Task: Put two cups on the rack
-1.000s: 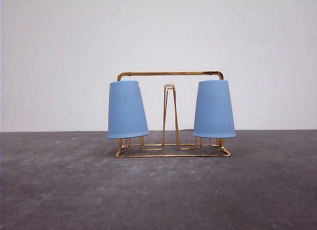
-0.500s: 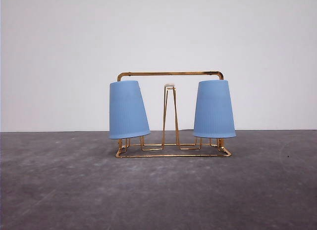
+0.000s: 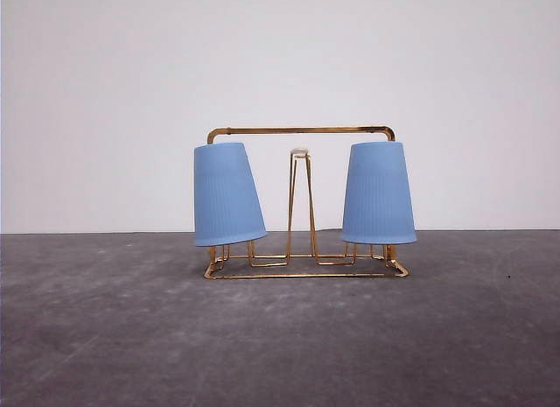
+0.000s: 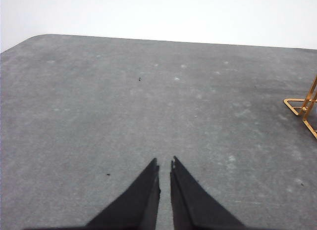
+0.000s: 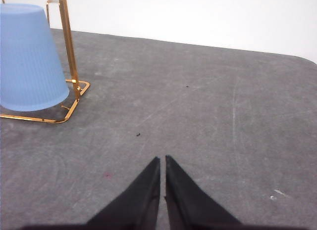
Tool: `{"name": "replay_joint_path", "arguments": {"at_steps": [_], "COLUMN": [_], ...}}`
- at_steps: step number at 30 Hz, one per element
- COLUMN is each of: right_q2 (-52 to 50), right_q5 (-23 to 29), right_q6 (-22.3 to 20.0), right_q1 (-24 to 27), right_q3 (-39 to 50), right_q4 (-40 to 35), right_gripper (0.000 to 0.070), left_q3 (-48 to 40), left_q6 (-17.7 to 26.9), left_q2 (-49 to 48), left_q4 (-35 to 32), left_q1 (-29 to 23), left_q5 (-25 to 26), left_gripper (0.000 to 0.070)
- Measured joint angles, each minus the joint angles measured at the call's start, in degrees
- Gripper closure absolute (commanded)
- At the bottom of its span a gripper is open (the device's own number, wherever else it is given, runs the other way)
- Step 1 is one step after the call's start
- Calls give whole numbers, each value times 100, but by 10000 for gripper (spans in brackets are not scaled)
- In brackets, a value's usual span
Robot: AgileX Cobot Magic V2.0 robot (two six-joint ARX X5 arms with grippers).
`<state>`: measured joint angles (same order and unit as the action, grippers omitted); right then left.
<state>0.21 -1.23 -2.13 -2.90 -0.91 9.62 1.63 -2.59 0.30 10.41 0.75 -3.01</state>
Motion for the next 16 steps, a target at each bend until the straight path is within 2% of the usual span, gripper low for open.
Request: {"name": "replay_joint_path", "arguments": {"at_steps": [16], "right_q2": [0], "right_q5": [0], "right_q6": [0], "right_q1": [0], "right_q3": [0], "right_q4": [0], "right_gripper": [683], "left_q3": [0], "left_q6": [0], "left_q2": [0], "left_q4": [0], "left_q1": [0], "left_q5": [0], "left_gripper": [677]}}
